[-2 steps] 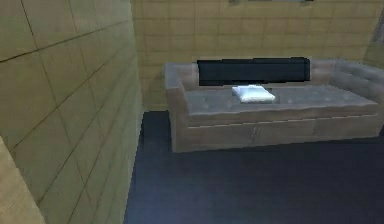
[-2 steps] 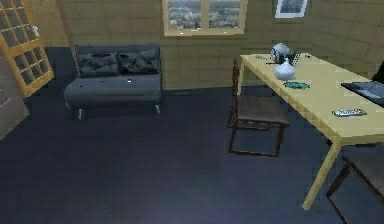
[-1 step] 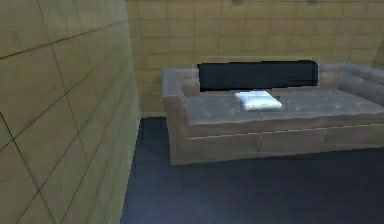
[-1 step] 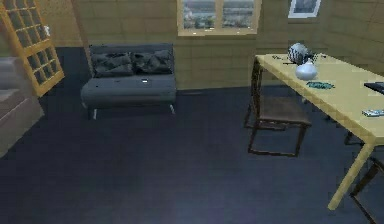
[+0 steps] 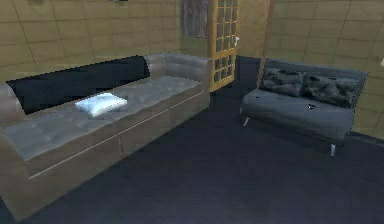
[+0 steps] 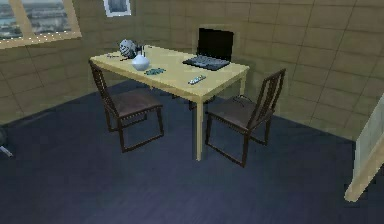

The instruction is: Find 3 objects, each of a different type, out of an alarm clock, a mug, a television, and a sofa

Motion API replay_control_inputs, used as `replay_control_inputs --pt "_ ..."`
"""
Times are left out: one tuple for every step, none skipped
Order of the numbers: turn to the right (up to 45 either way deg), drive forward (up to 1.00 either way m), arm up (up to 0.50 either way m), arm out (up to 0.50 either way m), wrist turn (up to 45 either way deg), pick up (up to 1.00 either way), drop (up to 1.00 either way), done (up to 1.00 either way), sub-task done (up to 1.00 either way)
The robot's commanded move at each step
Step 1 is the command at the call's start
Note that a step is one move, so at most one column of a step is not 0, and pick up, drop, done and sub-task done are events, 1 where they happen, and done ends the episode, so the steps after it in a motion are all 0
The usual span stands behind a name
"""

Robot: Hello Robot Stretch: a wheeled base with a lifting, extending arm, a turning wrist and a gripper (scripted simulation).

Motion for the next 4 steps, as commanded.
replay_control_inputs --pt "6.0 0.00 0.00 0.00 0.0 0.00 0.00 0.00 0.00" --pt "3.0 0.00 0.00 0.00 0.0 0.00 0.00 0.00 0.00" --pt "0.0 1.00 0.00 0.00 0.0 0.00 0.00 0.00 0.00" --pt "0.0 1.00 0.00 0.00 0.0 0.00 0.00 0.00 0.00"
